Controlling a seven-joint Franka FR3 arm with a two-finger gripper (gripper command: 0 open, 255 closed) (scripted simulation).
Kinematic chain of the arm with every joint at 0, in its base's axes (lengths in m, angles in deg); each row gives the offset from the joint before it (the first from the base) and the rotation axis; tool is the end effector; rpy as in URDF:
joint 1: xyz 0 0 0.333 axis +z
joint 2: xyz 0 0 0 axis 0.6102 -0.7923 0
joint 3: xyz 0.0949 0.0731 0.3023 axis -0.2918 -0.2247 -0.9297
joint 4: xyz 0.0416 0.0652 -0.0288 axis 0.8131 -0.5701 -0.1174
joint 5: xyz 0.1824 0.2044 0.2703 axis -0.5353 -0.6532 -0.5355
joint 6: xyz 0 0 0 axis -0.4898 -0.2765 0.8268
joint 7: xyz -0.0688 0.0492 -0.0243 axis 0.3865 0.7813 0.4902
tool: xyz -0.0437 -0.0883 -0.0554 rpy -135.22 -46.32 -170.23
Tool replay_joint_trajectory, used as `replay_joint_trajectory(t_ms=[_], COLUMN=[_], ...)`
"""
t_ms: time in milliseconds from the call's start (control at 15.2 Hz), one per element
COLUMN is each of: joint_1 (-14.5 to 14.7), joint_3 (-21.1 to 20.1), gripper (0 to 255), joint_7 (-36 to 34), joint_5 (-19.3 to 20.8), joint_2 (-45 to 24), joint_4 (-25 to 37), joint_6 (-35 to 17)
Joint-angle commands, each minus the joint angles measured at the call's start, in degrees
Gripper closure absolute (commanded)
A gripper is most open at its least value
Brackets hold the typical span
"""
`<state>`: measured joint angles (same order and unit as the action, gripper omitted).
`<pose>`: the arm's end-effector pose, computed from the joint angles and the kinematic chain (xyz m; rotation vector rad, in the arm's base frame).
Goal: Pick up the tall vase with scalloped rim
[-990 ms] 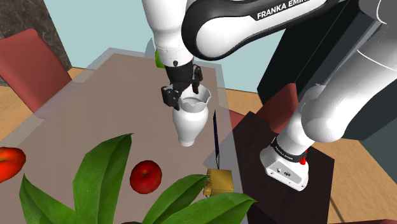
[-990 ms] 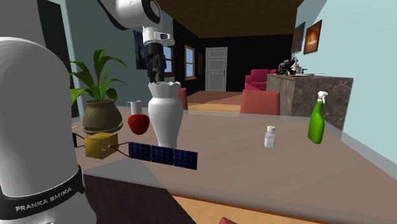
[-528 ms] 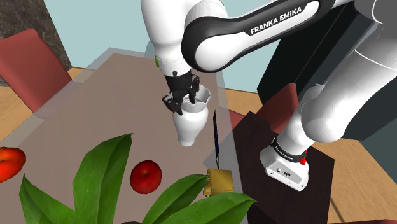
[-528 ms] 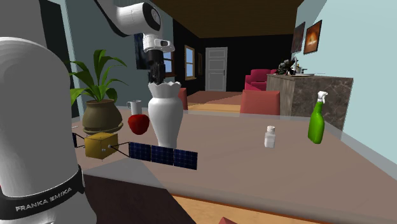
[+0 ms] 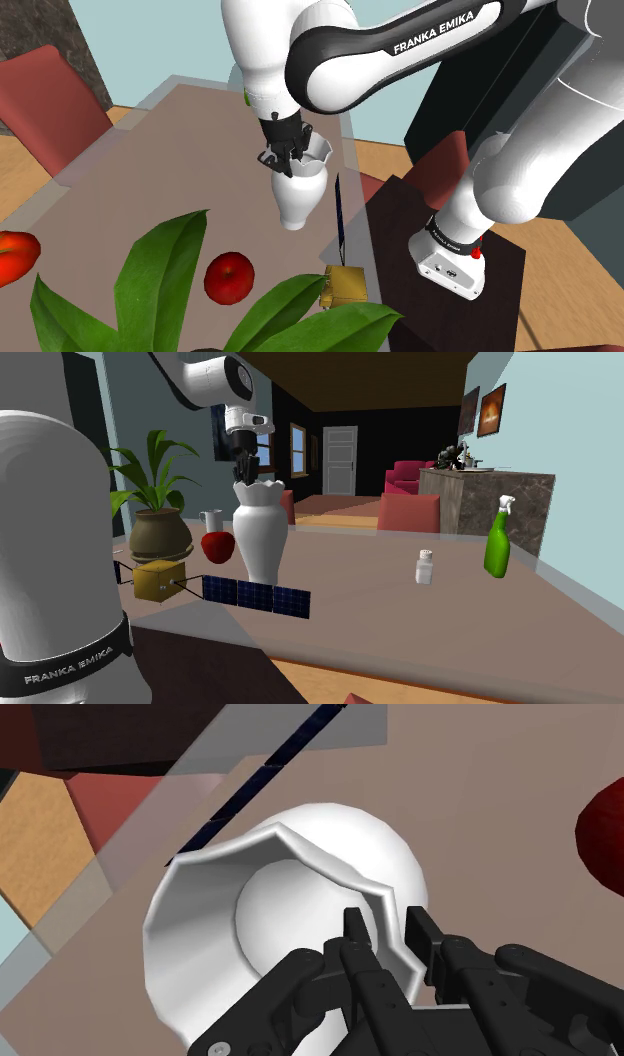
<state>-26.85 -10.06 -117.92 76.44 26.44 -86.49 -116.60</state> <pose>0.3791 0.3030 0.4228 2.8711 -0.0508 -0.1320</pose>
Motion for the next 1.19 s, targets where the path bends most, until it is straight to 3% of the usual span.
replay_joint_trajectory(t_ms=[0,1122], joint_1=[0.1,-0.1], joint_3=[-0.1,0.5], gripper=[255,255], joint_7=[-0.2,2.3], joint_5=[0.0,-1.4], joint_2=[-0.2,3.0], joint_4=[0.0,8.7], joint_6=[-0.1,11.2])
